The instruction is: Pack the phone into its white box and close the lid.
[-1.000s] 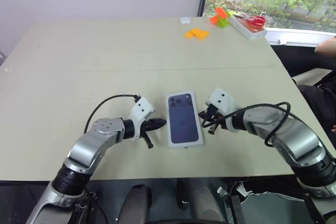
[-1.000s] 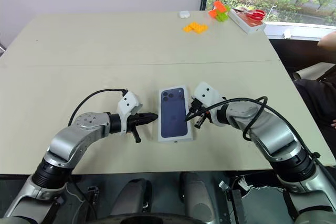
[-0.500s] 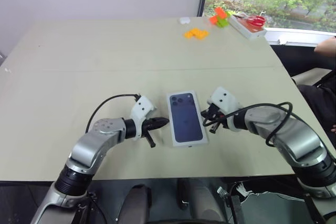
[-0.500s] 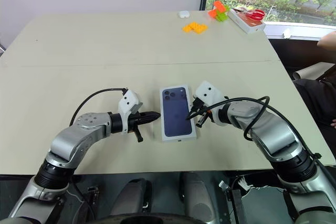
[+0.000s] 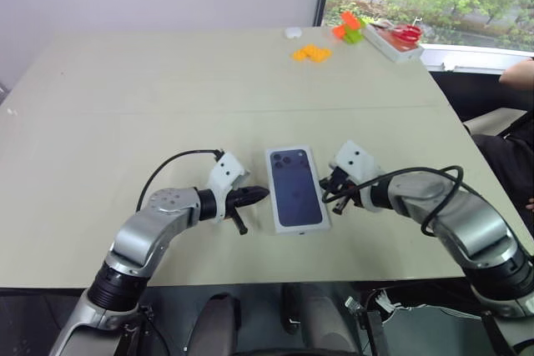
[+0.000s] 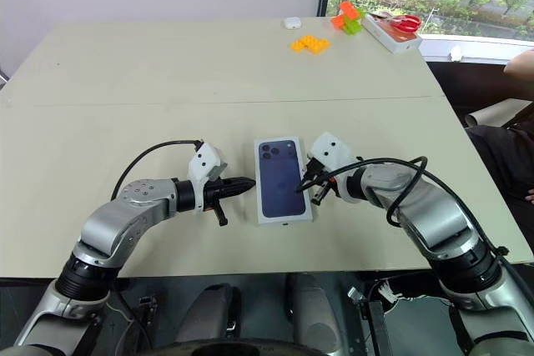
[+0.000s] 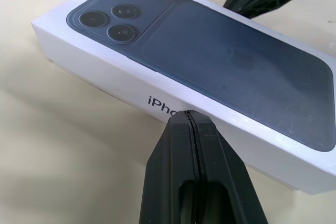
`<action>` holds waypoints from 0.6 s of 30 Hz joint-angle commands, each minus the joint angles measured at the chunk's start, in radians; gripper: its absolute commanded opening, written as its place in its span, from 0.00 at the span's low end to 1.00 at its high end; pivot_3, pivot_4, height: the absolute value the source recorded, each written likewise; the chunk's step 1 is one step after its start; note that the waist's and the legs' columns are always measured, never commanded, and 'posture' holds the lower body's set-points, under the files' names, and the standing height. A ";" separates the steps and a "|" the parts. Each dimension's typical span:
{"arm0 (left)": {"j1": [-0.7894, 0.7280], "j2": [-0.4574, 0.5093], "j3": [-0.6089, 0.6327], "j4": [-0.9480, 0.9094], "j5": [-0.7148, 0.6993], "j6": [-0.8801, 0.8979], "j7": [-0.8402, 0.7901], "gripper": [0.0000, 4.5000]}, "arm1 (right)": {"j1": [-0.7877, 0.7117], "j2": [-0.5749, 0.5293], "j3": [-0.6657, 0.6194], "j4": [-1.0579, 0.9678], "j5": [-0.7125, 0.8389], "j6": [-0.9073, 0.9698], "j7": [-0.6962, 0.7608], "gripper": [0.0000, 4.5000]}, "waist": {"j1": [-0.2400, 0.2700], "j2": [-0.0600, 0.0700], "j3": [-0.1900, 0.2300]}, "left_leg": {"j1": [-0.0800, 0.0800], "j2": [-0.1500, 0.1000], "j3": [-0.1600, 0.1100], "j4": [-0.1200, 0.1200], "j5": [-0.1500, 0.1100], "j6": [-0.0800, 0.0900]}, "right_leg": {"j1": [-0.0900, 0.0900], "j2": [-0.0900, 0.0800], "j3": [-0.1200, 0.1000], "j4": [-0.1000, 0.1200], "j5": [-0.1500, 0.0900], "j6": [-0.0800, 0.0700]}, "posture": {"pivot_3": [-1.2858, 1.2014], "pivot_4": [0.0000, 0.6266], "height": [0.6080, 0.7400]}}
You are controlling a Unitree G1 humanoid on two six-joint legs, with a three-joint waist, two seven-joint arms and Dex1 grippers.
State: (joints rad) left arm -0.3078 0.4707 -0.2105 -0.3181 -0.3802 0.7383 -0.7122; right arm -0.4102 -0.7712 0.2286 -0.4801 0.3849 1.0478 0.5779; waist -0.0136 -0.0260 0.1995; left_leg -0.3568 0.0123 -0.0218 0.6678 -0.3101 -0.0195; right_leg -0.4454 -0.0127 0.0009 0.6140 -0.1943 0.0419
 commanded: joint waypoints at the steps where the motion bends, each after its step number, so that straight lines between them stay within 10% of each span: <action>1: -0.003 0.006 0.008 -0.038 -0.006 -0.006 -0.003 0.00 | -0.004 -0.004 -0.020 -0.048 -0.003 -0.006 0.009 0.01 | 0.000 0.000 0.000 | 0.000 0.000 0.000 0.000 0.000 0.000 | 0.000 0.000 0.000 0.000 0.000 0.000 | 0.52 0.24 0.90; 10: -0.083 -0.037 0.204 0.015 -0.131 0.025 0.044 0.00 | 0.072 -0.143 -0.198 -0.066 0.025 -0.161 0.154 0.01 | 0.008 0.000 0.000 | 0.000 0.000 -0.001 0.001 0.000 0.000 | 0.000 0.000 -0.001 0.000 0.000 0.000 | 0.52 0.24 0.90; 18: -0.297 -0.180 0.043 0.285 0.043 0.019 0.176 0.00 | 0.190 -0.096 -0.166 -0.213 0.143 -0.132 0.210 0.01 | 0.001 -0.001 -0.001 | 0.000 -0.002 0.000 0.001 0.000 0.000 | 0.004 -0.001 0.000 0.000 0.000 0.001 | 0.52 0.24 0.90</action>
State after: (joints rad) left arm -0.5802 0.3004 -0.1357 -0.0593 -0.3706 0.7581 -0.5517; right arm -0.2218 -0.8768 0.0476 -0.6431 0.5092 0.9113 0.7952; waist -0.0121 -0.0269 0.1990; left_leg -0.3565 0.0104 -0.0218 0.6686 -0.3100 -0.0196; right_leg -0.4413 -0.0133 0.0010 0.6141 -0.1941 0.0424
